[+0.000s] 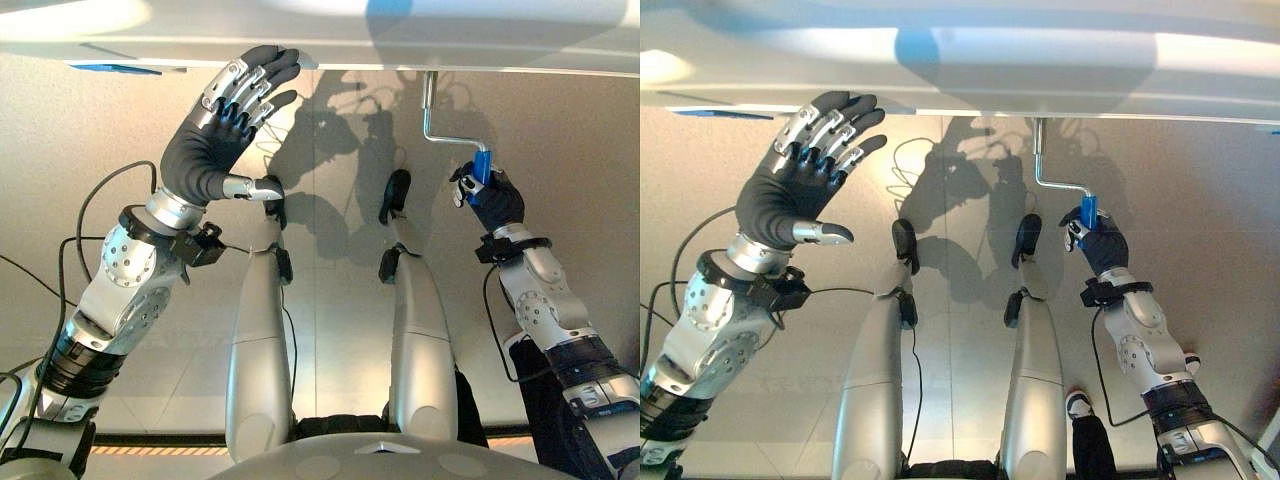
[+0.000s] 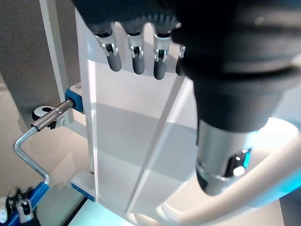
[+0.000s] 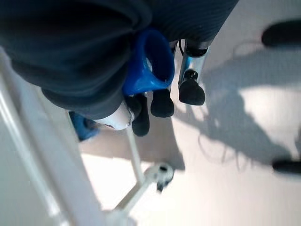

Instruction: Raise the hospital bed

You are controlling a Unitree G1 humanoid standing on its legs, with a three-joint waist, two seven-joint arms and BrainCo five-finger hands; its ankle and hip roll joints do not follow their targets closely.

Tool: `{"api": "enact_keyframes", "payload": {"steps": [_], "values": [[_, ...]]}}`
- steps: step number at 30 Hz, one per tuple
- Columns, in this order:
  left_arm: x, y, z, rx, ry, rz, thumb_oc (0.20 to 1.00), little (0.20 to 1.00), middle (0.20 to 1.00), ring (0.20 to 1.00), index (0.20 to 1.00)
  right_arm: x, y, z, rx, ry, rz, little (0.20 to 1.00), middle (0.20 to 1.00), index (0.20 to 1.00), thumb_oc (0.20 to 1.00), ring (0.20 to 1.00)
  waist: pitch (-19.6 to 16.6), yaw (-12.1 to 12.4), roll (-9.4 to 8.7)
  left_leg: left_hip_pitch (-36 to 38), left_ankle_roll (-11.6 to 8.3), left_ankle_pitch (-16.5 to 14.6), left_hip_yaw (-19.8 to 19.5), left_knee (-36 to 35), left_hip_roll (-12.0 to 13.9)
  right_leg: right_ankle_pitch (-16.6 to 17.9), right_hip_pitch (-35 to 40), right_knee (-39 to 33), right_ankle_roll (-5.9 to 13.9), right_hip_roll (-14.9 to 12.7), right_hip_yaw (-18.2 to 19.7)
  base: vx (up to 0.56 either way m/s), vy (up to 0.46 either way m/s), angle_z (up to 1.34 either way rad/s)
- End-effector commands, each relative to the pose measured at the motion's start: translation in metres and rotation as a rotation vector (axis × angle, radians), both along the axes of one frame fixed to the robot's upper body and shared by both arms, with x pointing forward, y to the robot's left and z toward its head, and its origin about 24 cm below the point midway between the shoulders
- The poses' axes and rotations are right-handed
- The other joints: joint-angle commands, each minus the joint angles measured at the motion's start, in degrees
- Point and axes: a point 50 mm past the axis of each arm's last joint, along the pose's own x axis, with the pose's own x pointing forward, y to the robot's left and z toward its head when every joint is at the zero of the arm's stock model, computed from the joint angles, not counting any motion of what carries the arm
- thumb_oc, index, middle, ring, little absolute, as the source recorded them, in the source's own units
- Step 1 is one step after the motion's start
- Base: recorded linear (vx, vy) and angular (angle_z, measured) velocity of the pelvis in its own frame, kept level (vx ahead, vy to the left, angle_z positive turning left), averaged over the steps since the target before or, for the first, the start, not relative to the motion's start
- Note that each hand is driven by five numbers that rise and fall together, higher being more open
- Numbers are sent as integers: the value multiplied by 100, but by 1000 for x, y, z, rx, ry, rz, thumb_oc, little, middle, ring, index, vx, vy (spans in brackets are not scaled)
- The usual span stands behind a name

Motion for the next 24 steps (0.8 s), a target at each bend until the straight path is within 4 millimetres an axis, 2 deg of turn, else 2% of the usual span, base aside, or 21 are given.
{"api": "enact_keyframes", "payload": {"steps": [1,2,3,9,12,14,16,17,18,19,21,23,24], "values": [[-18,-4,13,4,-93,-60,1000,1000,1000,1000,1000,-19,-8,76,-1,-369,155,200,200,200,200,200,-129,-107,-115,394,-168,23,-83,-289,136,-485,323,396,241,147,-217,0,0,0],[-15,-8,11,27,-86,-74,1000,1000,1000,1000,1000,-18,25,77,-32,-346,333,200,200,200,200,200,-129,-22,-79,383,-167,43,-101,-290,132,-478,325,410,233,139,-237,0,0,0],[-15,-8,11,27,-86,-72,1000,1000,1000,1000,1000,-18,25,77,-32,-346,335,200,200,200,200,200,-129,-34,-83,382,-167,42,-102,-289,131,-479,325,410,233,138,-238,0,0,0],[-4,-22,10,0,-84,-98,1000,1000,1000,1000,1000,0,122,68,-35,-270,691,200,200,200,200,200,-129,278,89,329,-135,84,-149,-300,66,-464,306,433,221,92,-289,3,2,-3],[1,-26,10,-19,-89,-94,1000,1000,1000,1000,1000,15,148,65,-103,-253,693,200,200,200,200,200,-129,417,187,325,-125,95,-165,-328,45,-465,329,421,211,48,-336,0,0,0],[2,-28,9,-30,-84,-96,1000,1000,1000,1000,1000,21,157,61,-150,-243,678,200,200,200,200,200,-129,473,227,327,-126,99,-164,-338,33,-467,339,415,209,35,-355,5,-2,2],[2,-33,9,-75,-77,-121,1000,1000,1000,1000,1000,44,172,48,-173,-182,589,200,200,200,200,200,-129,602,317,339,-120,99,-188,-356,10,-448,379,378,203,16,-383,17,9,5],[0,-36,10,-85,-76,-140,1000,1000,1000,1000,1000,57,180,34,-269,-139,511,200,200,200,200,200,-129,680,373,358,-119,95,-200,-367,2,-444,408,349,196,18,-393,0,0,0],[0,-35,10,-84,-76,-139,1000,1000,1000,1000,1000,57,180,34,-268,-139,511,200,200,200,200,200,-129,680,369,358,-120,94,-201,-367,3,-443,409,346,195,20,-394,0,0,0],[0,-38,9,-98,-64,-156,1000,1000,1000,1000,1000,65,182,23,-253,-78,466,200,200,200,200,200,-129,717,389,349,-118,91,-202,-359,3,-432,410,332,190,23,-388,0,0,0],[0,-42,9,-114,-56,-181,1000,1000,1000,1000,1000,80,180,8,-373,-22,370,200,200,200,200,200,-129,773,424,357,-124,86,-208,-368,0,-429,429,300,190,24,-383,0,0,0],[0,-48,11,-125,-52,-211,1000,1000,1000,1000,1000,96,165,-7,-416,77,238,200,200,200,200,200,-129,827,479,322,-124,79,-218,-345,-11,-427,429,286,186,25,-389,0,0,0],[-1,-49,11,-129,-49,-224,1000,1000,1000,1000,1000,103,152,-16,-459,129,161,200,200,200,200,200,-129,846,511,323,-122,75,-220,-348,-21,-434,427,285,182,23,-384,0,0,0]]}}
